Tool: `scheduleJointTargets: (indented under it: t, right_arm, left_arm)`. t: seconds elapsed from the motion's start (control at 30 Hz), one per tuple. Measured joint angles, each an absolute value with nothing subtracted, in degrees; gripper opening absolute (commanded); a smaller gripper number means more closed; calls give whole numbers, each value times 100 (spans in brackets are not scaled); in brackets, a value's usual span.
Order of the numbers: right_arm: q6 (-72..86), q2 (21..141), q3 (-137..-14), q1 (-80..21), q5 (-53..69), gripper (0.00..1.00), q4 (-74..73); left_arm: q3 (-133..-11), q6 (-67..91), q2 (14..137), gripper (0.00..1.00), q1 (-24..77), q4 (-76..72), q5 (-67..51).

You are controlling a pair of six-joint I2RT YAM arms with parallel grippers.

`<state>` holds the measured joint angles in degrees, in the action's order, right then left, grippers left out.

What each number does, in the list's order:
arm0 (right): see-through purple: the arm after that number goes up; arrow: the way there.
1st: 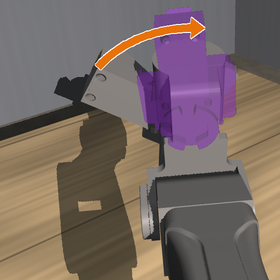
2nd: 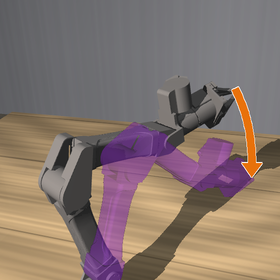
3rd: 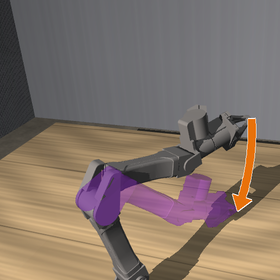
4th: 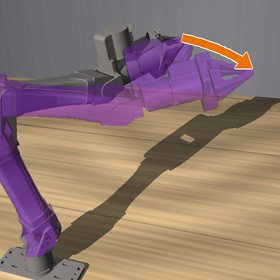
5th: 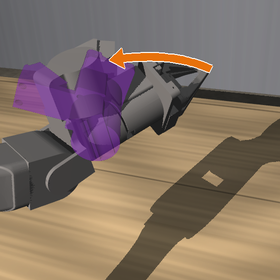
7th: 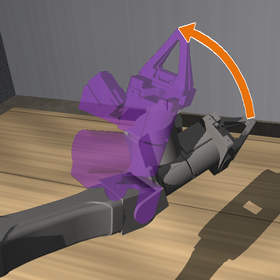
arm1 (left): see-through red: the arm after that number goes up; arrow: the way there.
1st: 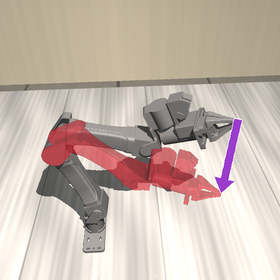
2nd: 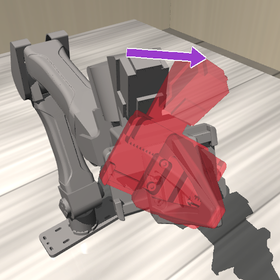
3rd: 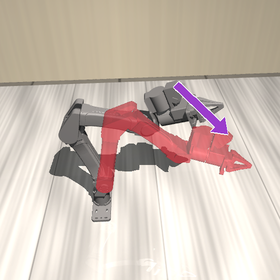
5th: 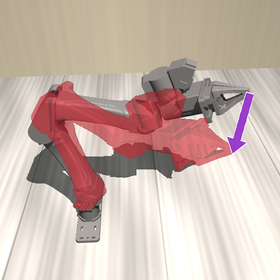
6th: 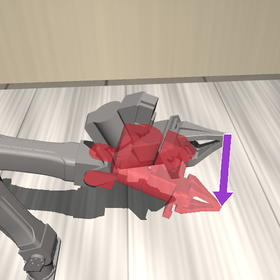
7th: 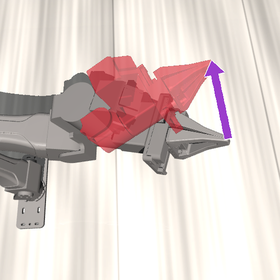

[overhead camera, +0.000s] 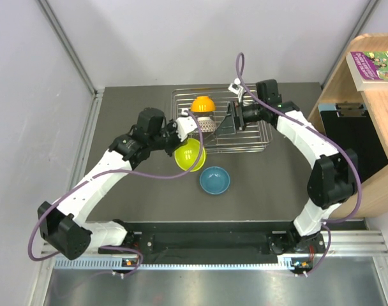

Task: Load the bowls into the dish rack

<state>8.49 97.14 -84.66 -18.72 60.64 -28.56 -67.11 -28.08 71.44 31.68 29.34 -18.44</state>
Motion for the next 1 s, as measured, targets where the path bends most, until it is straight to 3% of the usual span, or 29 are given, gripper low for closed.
scheduleJointTargets:
  t: [0.5,1.0]
  right_arm:
    - [2213,9664,-7634,-2121,7161,97,-1210]
    - [2676,9640,-7422,-2582,7413,100,-508]
  left_arm:
    - [-7142,-2620,7321,0,3170,2679,-1922]
    - [-7144,-2558,7500,0,3168,2661,-2016]
